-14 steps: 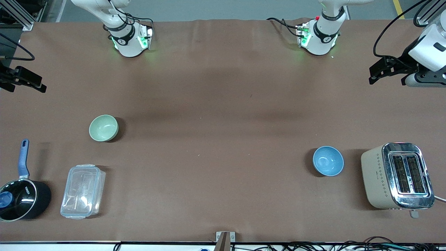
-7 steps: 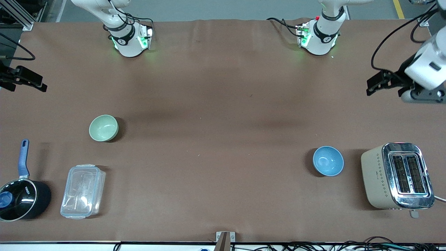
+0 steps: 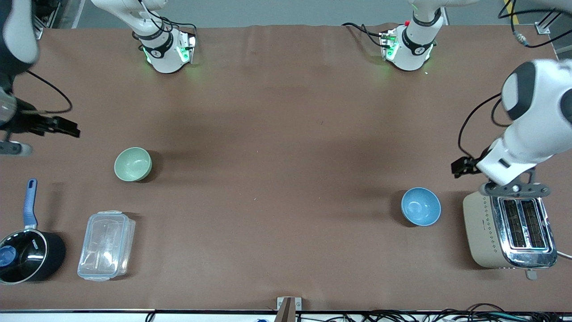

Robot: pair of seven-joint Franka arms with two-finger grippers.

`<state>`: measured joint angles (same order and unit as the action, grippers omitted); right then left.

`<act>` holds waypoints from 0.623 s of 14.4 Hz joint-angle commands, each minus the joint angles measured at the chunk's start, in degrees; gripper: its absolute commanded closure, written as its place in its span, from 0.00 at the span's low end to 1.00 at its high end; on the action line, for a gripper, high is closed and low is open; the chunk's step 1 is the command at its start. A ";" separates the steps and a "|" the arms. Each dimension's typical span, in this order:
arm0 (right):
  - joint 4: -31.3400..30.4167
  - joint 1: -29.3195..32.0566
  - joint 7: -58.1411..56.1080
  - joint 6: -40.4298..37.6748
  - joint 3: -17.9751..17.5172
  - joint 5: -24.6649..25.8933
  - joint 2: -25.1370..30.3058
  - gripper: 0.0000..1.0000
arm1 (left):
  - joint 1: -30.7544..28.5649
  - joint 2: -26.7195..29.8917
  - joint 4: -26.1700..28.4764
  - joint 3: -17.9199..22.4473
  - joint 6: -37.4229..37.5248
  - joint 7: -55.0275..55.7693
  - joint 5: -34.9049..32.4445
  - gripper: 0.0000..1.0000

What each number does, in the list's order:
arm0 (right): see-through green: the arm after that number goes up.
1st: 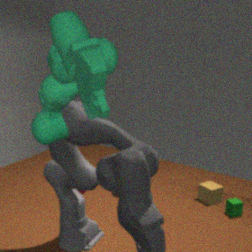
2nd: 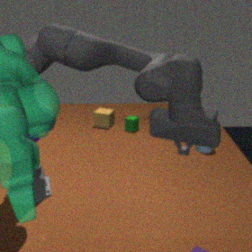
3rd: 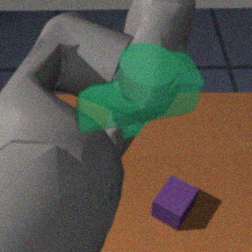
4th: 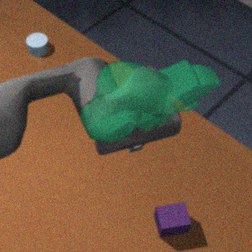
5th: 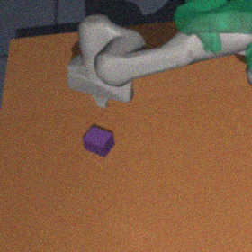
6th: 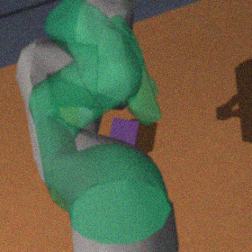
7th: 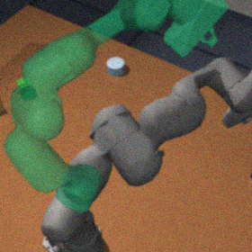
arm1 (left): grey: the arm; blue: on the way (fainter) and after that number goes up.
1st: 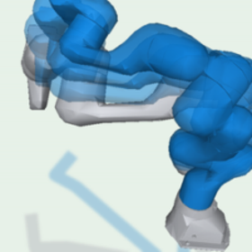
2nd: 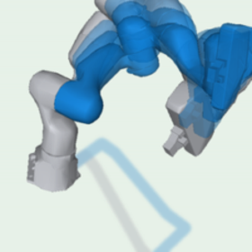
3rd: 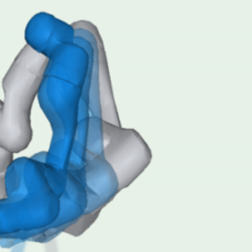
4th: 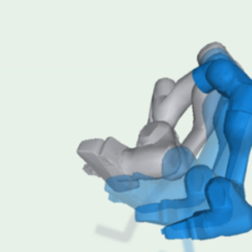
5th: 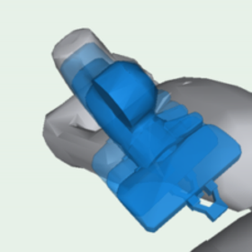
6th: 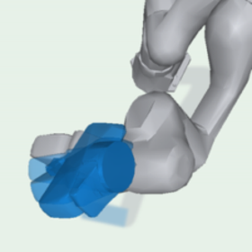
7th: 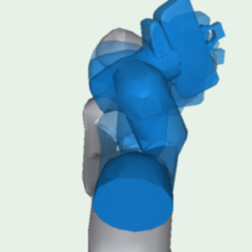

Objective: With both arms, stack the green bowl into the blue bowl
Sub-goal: 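Reach both grippers down toward the green bowl and the blue bowl, then grasp the green bowl rim and the blue bowl rim with both grippers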

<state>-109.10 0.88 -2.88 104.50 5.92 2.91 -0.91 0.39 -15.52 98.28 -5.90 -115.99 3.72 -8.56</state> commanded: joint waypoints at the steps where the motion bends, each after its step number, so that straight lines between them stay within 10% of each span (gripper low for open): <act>1: -20.75 0.44 -0.63 17.69 1.29 1.39 6.80 0.00 | -1.35 -2.39 5.16 -0.07 -10.01 0.76 -1.72 0.00; 7: -34.77 0.97 -0.46 55.49 3.57 1.31 -6.69 0.00 | -3.46 -13.73 6.66 -0.07 -25.66 0.85 -1.81 0.00; 9: -36.79 0.97 -0.11 67.62 3.66 1.31 -13.65 0.03 | -3.81 -16.64 6.57 -0.07 -28.58 0.85 -1.81 0.15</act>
<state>-145.11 1.00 -3.03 162.58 9.78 3.49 -7.23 -3.05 -29.98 105.23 -5.77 -142.05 3.89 -9.03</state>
